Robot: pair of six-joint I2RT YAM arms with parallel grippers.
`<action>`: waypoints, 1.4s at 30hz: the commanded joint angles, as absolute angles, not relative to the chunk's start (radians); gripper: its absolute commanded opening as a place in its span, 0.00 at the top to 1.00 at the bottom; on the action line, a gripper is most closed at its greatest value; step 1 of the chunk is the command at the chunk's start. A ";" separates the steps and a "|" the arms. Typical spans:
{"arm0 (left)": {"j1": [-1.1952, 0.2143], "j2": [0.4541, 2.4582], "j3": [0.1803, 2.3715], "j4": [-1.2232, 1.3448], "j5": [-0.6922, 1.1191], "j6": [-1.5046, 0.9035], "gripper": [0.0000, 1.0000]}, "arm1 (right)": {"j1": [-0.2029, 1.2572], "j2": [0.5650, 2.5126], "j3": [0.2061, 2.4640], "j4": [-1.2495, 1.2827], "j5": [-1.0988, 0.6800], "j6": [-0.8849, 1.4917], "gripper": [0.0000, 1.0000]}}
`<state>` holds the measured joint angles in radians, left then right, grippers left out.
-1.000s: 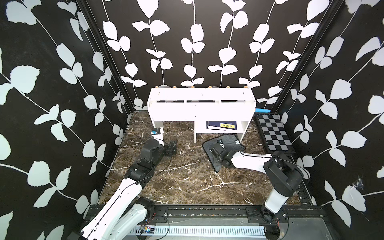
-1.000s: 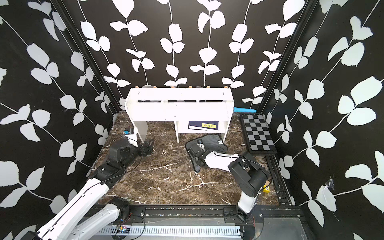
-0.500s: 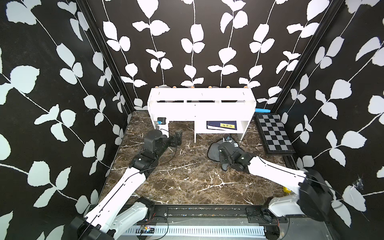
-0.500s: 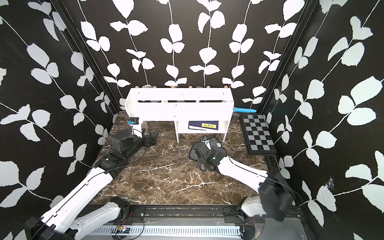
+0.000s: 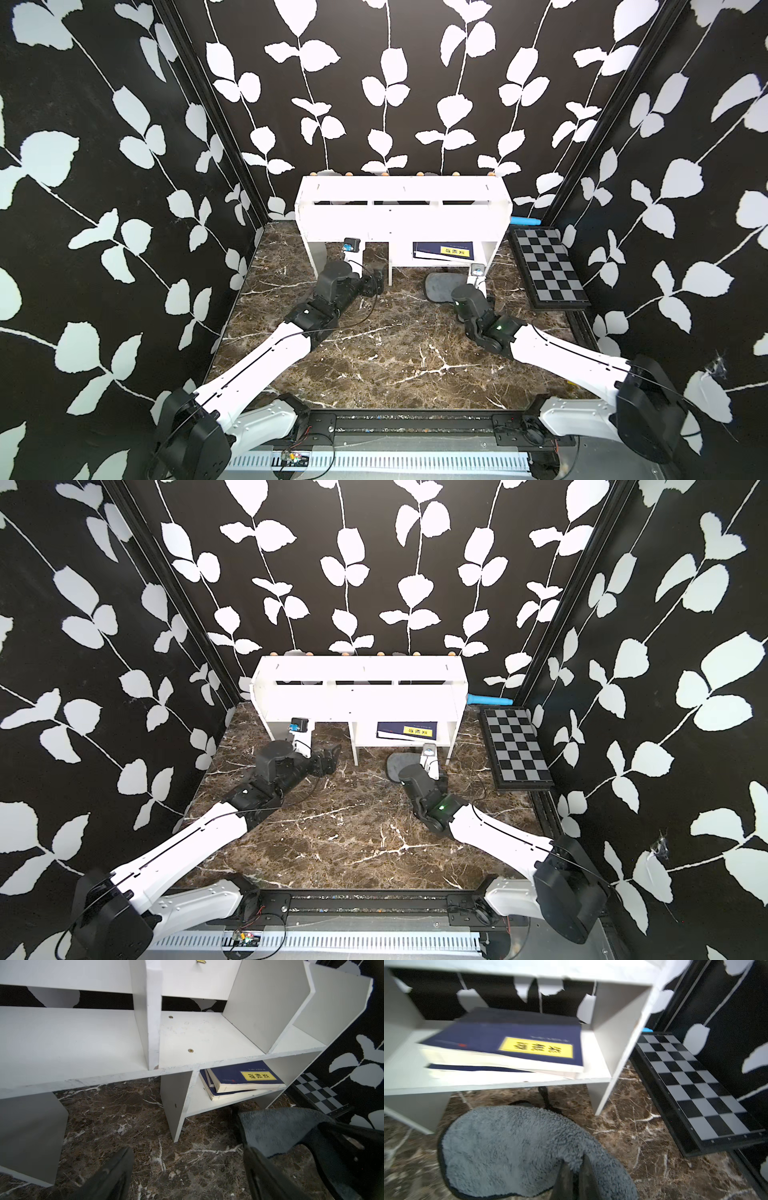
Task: Wipe the bookshelf clean with a cloth
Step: Pick up the cleaning item at the center of the board, then wipe the dust from the shelf.
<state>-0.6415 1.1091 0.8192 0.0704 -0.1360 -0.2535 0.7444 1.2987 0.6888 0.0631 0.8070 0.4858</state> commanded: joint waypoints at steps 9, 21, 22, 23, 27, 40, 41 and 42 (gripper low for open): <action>-0.777 1.141 0.689 0.168 -0.251 -0.298 0.15 | 0.711 1.532 0.631 0.841 0.928 0.078 1.00; -0.784 1.083 0.648 0.127 -0.297 -0.316 0.14 | 0.547 1.644 0.780 0.847 0.944 0.103 1.00; -0.784 1.076 0.645 0.122 -0.303 -0.316 0.13 | 0.533 1.643 0.770 0.848 0.943 0.110 1.00; -0.784 1.068 0.642 0.119 -0.306 -0.314 0.13 | 0.523 1.640 0.756 0.851 0.944 0.111 1.00; -0.785 1.047 0.630 0.114 -0.321 -0.319 0.13 | 0.514 1.590 0.686 0.867 0.949 0.104 1.00; -0.784 1.083 0.622 0.076 -0.413 -0.363 0.13 | 0.504 1.389 0.688 0.714 0.798 0.054 1.00; -0.784 1.081 0.617 0.061 -0.435 -0.375 0.13 | 0.504 1.384 0.684 0.696 0.781 0.071 1.00; -0.784 1.077 0.612 0.049 -0.456 -0.387 0.13 | 0.507 1.373 0.674 0.664 0.757 0.101 1.00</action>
